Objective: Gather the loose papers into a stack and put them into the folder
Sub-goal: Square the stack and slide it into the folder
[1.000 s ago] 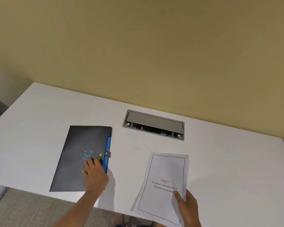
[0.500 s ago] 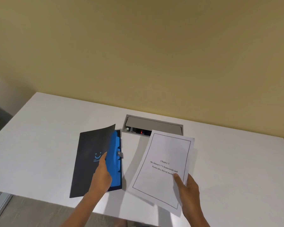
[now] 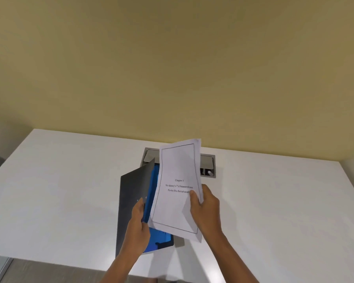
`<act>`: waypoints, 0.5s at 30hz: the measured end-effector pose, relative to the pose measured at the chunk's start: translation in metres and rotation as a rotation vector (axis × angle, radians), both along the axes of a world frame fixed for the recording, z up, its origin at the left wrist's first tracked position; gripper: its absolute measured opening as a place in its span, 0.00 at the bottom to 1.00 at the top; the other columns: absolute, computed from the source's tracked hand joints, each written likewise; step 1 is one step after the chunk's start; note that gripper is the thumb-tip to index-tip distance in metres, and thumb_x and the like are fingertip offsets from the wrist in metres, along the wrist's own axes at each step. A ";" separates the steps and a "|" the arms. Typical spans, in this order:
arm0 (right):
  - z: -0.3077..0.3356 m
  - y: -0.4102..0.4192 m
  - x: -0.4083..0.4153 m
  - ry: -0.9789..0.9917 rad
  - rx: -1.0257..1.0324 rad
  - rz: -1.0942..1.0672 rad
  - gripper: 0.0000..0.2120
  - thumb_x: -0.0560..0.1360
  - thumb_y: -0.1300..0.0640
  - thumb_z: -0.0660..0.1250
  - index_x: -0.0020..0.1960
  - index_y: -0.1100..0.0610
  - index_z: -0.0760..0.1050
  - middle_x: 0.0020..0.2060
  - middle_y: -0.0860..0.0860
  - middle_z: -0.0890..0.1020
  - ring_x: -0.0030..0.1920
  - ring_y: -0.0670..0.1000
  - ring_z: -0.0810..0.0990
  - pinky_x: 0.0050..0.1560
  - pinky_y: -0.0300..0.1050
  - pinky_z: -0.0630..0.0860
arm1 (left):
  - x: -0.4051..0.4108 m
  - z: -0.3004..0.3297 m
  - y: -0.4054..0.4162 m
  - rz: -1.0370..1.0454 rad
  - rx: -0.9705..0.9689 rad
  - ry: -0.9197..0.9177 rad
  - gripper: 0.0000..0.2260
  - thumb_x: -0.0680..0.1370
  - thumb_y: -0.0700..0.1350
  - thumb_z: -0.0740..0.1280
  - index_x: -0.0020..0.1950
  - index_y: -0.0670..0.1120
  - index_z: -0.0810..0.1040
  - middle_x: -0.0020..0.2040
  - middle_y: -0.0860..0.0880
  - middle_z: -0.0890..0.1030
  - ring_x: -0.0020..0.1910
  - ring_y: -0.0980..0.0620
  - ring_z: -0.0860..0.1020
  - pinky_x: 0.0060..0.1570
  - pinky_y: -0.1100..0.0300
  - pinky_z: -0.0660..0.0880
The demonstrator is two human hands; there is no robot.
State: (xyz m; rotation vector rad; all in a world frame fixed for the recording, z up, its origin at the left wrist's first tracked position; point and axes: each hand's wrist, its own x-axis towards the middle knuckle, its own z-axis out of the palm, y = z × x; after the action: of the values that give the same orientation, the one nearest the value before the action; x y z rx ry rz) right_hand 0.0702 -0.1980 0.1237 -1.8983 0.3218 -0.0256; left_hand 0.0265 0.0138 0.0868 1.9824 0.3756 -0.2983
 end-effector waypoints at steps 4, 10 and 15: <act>-0.008 -0.004 -0.003 0.040 -0.143 0.087 0.03 0.85 0.55 0.66 0.57 0.48 0.75 0.52 0.43 0.84 0.46 0.38 0.83 0.38 0.25 0.78 | -0.005 0.006 -0.016 0.006 -0.024 -0.024 0.30 0.84 0.30 0.58 0.83 0.50 0.56 0.72 0.60 0.63 0.71 0.57 0.67 0.65 0.57 0.78; -0.016 -0.009 -0.006 0.120 -0.208 0.157 0.08 0.84 0.57 0.67 0.61 0.57 0.79 0.58 0.48 0.86 0.49 0.47 0.85 0.38 0.20 0.74 | -0.006 0.009 -0.029 0.037 -0.034 0.005 0.29 0.85 0.33 0.59 0.84 0.50 0.57 0.74 0.57 0.63 0.74 0.54 0.66 0.72 0.43 0.75; -0.019 -0.005 0.000 0.161 -0.211 0.193 0.10 0.84 0.56 0.67 0.64 0.57 0.79 0.61 0.51 0.86 0.55 0.52 0.86 0.37 0.20 0.72 | -0.007 0.013 -0.038 0.027 -0.020 0.020 0.28 0.86 0.36 0.60 0.82 0.55 0.58 0.64 0.65 0.69 0.61 0.58 0.75 0.66 0.45 0.79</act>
State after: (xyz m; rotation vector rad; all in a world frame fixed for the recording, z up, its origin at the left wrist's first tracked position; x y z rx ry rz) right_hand 0.0698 -0.2033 0.1047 -2.1385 0.2508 0.2317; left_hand 0.0199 -0.0244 0.0999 1.9544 0.4097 -0.3037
